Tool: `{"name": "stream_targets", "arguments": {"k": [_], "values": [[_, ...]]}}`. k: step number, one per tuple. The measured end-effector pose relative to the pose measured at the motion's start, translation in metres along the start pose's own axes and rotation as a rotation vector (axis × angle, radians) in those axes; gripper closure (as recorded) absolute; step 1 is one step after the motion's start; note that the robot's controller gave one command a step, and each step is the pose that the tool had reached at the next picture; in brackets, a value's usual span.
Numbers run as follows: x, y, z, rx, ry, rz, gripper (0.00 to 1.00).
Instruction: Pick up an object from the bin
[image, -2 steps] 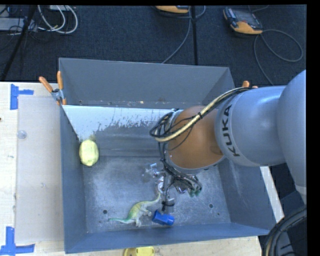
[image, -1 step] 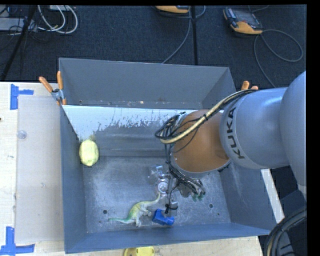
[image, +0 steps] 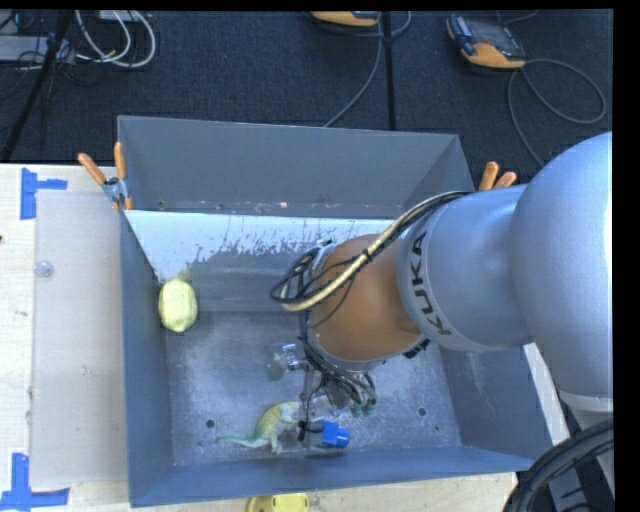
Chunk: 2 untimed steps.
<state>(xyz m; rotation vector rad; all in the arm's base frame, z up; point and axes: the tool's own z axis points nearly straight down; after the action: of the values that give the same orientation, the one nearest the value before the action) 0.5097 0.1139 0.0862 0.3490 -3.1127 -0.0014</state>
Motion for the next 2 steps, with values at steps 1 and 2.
{"name": "stream_targets", "arguments": {"k": [1, 2], "values": [[-0.032, 0.0553, 0.0152, 0.004, -0.002, -0.159, 1.0], [-0.032, 0.0552, 0.0152, 0.003, -0.002, -0.158, 1.0]]}}
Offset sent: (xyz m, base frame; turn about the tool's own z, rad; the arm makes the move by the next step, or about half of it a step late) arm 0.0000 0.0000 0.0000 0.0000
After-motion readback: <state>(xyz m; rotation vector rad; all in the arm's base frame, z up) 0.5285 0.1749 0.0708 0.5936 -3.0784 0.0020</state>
